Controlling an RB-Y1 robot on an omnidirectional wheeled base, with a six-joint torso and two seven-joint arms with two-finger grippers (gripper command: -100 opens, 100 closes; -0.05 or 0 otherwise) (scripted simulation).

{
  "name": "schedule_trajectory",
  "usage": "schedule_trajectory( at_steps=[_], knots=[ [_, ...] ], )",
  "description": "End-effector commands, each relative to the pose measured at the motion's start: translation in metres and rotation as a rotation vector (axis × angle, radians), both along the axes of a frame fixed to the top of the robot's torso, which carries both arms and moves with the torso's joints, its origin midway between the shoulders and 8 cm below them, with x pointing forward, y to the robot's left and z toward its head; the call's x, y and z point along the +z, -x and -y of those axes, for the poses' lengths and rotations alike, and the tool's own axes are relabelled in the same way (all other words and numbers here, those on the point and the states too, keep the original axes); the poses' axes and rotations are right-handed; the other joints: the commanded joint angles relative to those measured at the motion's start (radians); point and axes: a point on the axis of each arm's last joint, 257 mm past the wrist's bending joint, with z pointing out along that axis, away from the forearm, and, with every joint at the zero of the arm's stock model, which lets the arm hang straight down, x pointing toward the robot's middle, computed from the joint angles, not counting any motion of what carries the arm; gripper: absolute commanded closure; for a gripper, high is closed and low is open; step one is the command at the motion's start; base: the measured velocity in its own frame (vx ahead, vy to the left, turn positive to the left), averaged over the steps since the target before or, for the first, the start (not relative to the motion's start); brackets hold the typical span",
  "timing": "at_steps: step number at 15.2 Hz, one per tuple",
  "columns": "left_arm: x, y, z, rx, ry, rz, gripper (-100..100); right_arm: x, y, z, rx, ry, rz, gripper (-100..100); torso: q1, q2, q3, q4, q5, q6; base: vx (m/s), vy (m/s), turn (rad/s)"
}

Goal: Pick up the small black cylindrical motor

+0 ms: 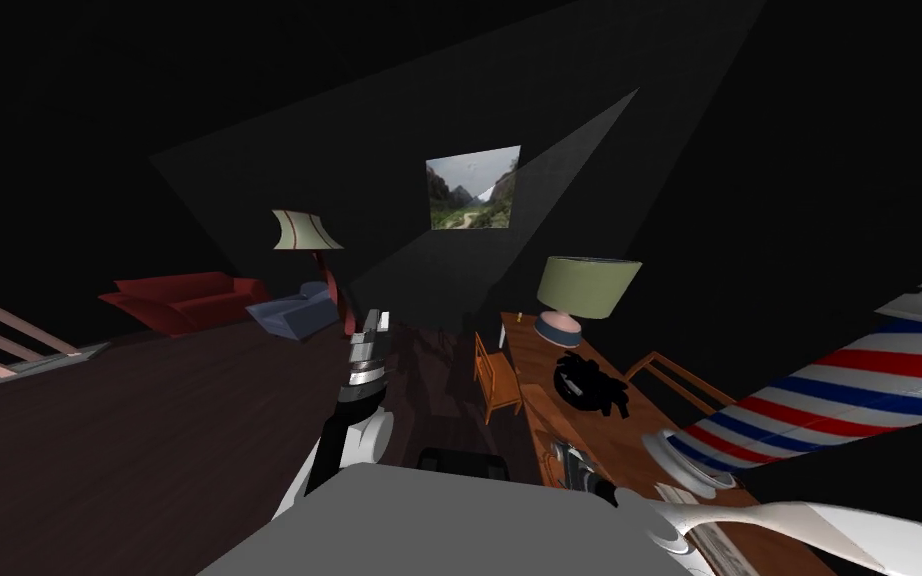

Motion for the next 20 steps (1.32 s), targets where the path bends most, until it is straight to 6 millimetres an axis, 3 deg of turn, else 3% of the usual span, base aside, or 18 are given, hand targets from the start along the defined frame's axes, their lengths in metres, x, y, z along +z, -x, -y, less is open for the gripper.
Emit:
schedule_trajectory(
  at_steps=[1, 6, 10, 14, 17, 20],
  knots=[
    [0.0, 0.0, 0.0, 0.0, 0.0, 0.0, 0, -0.007, 0.016, 0.017, 0.06, 0.075, -0.041, -100, 0.0, 0.0, 0.0, 0.0, 0.0, 0.0, 0.054, -0.01, 0.046],
    [0.0, 0.0, 0.0, 0.0, 0.0, 0.0, 0, -0.018, 0.038, 0.043, 0.174, 0.198, -0.115, -100, 0.0, -0.001, -0.001, 0.0, 0.0, 0.0, 0.072, -0.007, 0.042],
    [0.0, 0.0, 0.0, 0.0, 0.0, 0.0, 0, -0.019, 0.04, 0.044, 0.174, 0.2, -0.119, -100, 0.001, 0.0, 0.0, 0.0, 0.0, 0.0, 0.044, -0.001, 0.011],
    [0.0, 0.0, 0.0, 0.0, 0.0, 0.0, 0, -0.026, 0.06, 0.064, 0.269, 0.291, -0.184, -100, 0.001, 0.0, 0.0, 0.0, 0.0, 0.0, 0.052, -0.004, 0.043],
    [0.0, 0.0, 0.0, 0.0, 0.0, 0.0, 0, -0.026, 0.062, 0.066, 0.281, 0.301, -0.191, -100, 0.001, 0.0, 0.0, 0.0, 0.0, 0.0, 0.042, -0.001, 0.008],
    [0.0, 0.0, 0.0, 0.0, 0.0, 0.0, 0, -0.033, 0.062, 0.053, 0.252, 0.292, -0.186, -100, -0.001, 0.003, 0.002, 0.001, 0.0, 0.0, 0.005, -0.04, 0.083]
  ],
)
